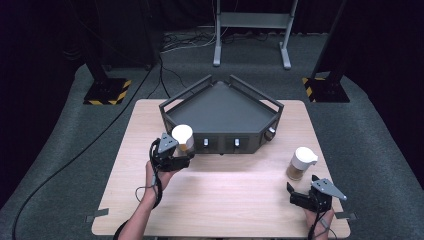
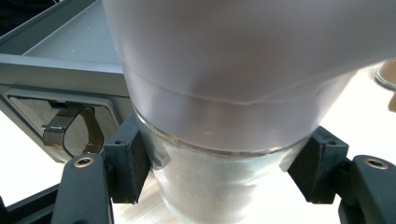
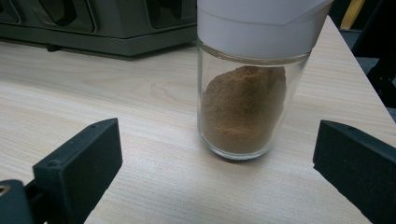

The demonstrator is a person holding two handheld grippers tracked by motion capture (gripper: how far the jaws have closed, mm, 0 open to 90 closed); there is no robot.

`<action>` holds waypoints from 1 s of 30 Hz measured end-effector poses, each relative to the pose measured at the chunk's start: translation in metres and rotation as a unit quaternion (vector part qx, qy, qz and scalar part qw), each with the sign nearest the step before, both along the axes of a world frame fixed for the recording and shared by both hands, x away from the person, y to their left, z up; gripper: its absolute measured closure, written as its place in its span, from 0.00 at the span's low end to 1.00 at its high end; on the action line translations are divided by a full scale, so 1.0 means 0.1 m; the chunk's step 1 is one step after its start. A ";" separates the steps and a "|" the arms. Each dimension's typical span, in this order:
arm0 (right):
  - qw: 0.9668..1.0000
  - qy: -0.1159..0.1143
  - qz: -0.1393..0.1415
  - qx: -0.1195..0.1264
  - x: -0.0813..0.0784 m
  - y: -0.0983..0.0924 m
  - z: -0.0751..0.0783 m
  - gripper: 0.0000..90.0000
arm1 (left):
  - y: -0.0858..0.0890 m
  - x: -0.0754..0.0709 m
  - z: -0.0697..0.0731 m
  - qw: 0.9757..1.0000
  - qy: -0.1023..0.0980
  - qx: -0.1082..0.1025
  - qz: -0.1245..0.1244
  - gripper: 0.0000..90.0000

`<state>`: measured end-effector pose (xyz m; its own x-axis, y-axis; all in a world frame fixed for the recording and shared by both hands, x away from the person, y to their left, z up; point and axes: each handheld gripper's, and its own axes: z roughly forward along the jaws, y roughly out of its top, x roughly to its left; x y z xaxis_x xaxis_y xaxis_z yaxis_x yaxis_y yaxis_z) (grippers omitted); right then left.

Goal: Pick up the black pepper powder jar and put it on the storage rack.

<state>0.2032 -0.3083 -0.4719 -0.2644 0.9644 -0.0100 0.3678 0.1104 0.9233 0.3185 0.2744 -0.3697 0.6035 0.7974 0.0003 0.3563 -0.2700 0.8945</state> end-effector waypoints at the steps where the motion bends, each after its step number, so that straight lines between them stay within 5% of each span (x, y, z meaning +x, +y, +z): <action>1: 1.000 0.000 0.000 0.000 0.00 0.00 0.00 0.00 | 0.00 0.01 0.00 1.000 0.000 -0.001 -0.001 0.34; 30: 1.000 -0.002 -0.001 0.001 -0.01 0.00 0.00 0.00 | 0.03 0.11 0.23 1.000 -0.003 -0.015 -0.011 0.34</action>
